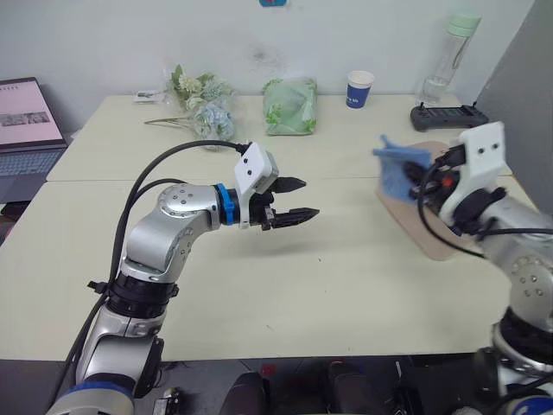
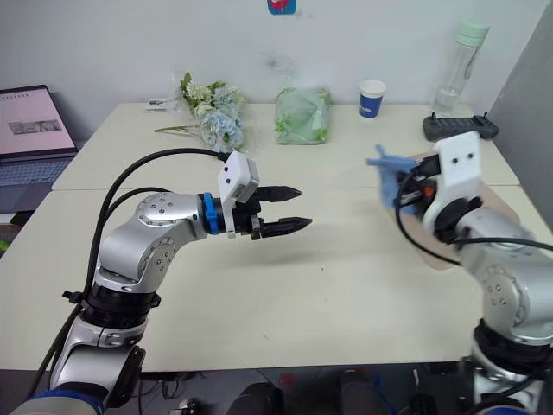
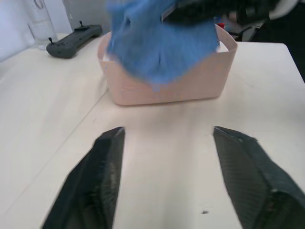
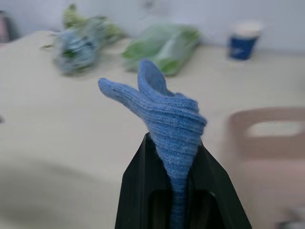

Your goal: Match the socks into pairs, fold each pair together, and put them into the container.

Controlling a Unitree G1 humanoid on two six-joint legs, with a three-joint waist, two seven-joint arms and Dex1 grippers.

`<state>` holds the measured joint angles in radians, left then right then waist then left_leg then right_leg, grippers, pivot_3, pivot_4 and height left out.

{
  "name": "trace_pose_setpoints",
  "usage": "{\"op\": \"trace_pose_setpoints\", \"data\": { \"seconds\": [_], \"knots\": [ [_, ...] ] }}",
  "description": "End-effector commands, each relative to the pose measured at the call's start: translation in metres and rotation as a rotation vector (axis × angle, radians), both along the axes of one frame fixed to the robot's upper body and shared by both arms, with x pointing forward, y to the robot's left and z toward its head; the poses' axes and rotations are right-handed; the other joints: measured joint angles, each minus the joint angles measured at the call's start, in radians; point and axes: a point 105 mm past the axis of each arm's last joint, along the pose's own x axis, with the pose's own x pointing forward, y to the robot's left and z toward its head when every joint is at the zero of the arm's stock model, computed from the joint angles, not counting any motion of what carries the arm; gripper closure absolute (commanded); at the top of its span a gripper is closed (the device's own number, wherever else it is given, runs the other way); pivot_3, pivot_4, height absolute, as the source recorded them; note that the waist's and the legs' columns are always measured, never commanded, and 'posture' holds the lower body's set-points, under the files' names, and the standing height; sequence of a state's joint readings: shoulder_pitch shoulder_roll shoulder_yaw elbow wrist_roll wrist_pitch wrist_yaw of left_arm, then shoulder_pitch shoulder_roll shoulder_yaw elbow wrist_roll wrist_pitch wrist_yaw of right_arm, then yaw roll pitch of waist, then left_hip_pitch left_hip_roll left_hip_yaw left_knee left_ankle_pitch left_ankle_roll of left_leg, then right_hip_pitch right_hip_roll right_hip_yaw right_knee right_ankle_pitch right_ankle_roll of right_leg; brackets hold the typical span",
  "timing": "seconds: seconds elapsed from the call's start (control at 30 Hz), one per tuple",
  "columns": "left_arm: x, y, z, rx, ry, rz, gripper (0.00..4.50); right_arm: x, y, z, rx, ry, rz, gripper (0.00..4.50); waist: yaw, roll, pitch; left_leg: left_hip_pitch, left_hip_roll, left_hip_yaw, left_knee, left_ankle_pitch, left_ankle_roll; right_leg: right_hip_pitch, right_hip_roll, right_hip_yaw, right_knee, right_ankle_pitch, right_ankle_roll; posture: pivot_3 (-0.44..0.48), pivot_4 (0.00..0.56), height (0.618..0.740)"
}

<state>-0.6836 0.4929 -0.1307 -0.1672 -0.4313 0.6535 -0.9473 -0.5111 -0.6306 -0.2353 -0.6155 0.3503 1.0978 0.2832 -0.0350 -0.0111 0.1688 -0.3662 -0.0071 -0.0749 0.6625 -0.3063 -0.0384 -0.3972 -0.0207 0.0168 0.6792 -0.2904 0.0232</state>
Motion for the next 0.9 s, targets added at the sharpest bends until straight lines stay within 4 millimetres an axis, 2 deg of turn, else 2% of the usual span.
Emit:
{"op": "trace_pose_setpoints", "data": {
  "seconds": [0.03, 0.2, 0.27, 0.47, 0.57, 0.77, 0.9],
  "knots": [
    [-0.015, -0.014, 0.027, -0.058, -0.031, -0.085, 0.18, 0.009, -0.033, 0.023, -0.397, -0.204, -0.156, 4.5, 0.002, -0.002, 0.001, 0.0, -0.001, 0.0, 0.0, 0.0, 0.0, 0.0, 0.001, 0.0, 0.0, 0.0, 0.0, 0.0, 0.15, 0.74],
    [-0.027, -0.023, 0.041, -0.064, -0.022, -0.162, 0.08, 0.024, -0.055, 0.001, -0.89, -0.224, -0.131, 4.5, 0.0, -0.005, 0.003, 0.0, -0.001, 0.003, 0.001, 0.001, -0.001, 0.001, 0.0, 0.002, -0.002, -0.001, 0.001, 0.0, 0.15, 0.74],
    [-0.03, -0.024, 0.044, -0.061, -0.02, -0.185, 0.08, 0.029, -0.064, -0.011, -0.961, -0.181, -0.099, 4.5, 0.0, -0.005, 0.004, 0.001, -0.001, 0.005, 0.001, 0.002, -0.004, 0.001, -0.001, 0.003, -0.001, -0.001, 0.001, 0.0, 0.15, 0.74],
    [-0.034, -0.027, 0.044, -0.046, -0.025, -0.212, 0.08, 0.035, -0.07, -0.047, -0.956, 0.012, -0.008, 4.5, 0.002, -0.005, 0.004, 0.001, 0.0, 0.003, 0.001, 0.003, -0.005, 0.001, 0.0, 0.003, 0.0, -0.001, 0.001, 0.0, 0.15, 0.74],
    [-0.035, -0.029, 0.044, -0.047, -0.026, -0.214, 0.08, 0.035, -0.068, -0.052, -0.924, 0.065, 0.012, 4.5, 0.002, -0.005, 0.004, 0.001, 0.0, 0.003, 0.002, 0.003, -0.005, 0.001, -0.001, 0.003, 0.0, 0.0, 0.001, 0.0, 0.15, 0.74],
    [-0.03, -0.027, 0.043, -0.054, -0.017, -0.191, 0.0, 0.023, -0.055, -0.051, -0.809, 0.174, 0.11, 2.6, 0.004, -0.005, 0.004, 0.001, 0.0, 0.001, 0.002, 0.003, -0.005, 0.002, -0.001, 0.003, 0.0, 0.0, 0.001, 0.0, 0.15, 0.74],
    [-0.027, -0.025, 0.042, -0.05, -0.02, -0.182, 0.0, 0.017, -0.05, -0.035, -0.68, 0.222, 0.125, 1.28, 0.004, -0.005, 0.004, 0.001, 0.0, 0.0, 0.002, 0.003, -0.005, 0.002, -0.002, 0.003, 0.0, 0.0, 0.001, 0.0, 0.15, 0.74]
  ]
}}
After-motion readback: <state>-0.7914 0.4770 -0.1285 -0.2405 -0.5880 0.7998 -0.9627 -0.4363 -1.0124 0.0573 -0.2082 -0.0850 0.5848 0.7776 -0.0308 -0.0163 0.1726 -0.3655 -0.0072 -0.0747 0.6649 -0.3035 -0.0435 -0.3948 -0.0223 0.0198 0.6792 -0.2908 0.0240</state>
